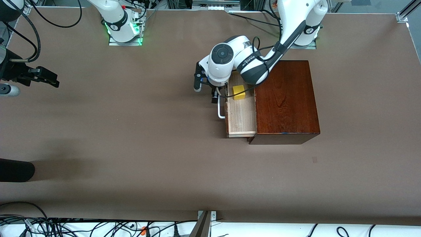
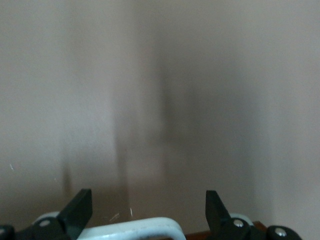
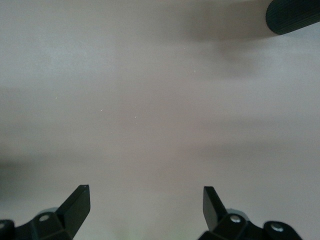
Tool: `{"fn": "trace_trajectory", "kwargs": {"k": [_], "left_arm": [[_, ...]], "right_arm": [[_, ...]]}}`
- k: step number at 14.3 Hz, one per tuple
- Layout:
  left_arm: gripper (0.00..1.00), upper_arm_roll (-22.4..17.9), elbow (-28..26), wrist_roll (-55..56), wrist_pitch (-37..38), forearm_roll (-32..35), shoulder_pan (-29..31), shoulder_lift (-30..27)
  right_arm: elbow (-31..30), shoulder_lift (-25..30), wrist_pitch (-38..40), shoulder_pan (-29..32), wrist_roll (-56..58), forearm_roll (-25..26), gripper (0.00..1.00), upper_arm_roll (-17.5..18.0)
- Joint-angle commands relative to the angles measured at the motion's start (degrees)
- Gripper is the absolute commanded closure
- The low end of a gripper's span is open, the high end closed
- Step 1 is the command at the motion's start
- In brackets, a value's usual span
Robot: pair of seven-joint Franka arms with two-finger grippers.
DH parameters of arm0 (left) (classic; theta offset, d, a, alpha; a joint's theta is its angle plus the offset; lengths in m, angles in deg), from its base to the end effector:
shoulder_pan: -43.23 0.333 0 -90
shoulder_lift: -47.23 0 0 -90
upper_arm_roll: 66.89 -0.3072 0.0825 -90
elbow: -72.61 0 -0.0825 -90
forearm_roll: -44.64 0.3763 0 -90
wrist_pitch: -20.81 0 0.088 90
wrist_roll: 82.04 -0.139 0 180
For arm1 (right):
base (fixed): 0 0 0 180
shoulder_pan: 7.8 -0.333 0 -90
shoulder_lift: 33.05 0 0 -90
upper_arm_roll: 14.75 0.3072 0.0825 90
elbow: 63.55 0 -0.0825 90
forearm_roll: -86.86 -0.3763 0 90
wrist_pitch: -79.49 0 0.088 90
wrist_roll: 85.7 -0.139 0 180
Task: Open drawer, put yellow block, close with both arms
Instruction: 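Push the drawer front with the left gripper while the right gripper retreats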
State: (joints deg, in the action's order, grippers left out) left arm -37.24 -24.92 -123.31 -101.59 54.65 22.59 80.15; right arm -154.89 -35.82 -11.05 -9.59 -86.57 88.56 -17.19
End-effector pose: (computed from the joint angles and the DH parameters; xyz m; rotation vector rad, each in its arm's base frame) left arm 0.4439 -0.4756 0.2553 2.0616 -2.1995 -0.1048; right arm 0.5576 -0.0100 0.5471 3.1080 -0.0394 -0.0967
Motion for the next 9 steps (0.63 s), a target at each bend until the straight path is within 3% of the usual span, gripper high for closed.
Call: {"fn": "trace_trajectory", "kwargs": {"k": [1, 9], "left_arm": [[0.0, -0.64, 2.85, -2.66, 9.35, 3.42, 1.48, -0.93], [0.0, -0.47, 3.39, -4.51, 17.63, 4.66, 10.35, -0.93]], "right_arm": [[-0.41, 1.1, 0.62, -0.93, 0.52, 0.94, 0.0, -0.81], [-0.76, 1.1, 0.53, -0.84, -0.01, 0.85, 0.0, -0.99]]}}
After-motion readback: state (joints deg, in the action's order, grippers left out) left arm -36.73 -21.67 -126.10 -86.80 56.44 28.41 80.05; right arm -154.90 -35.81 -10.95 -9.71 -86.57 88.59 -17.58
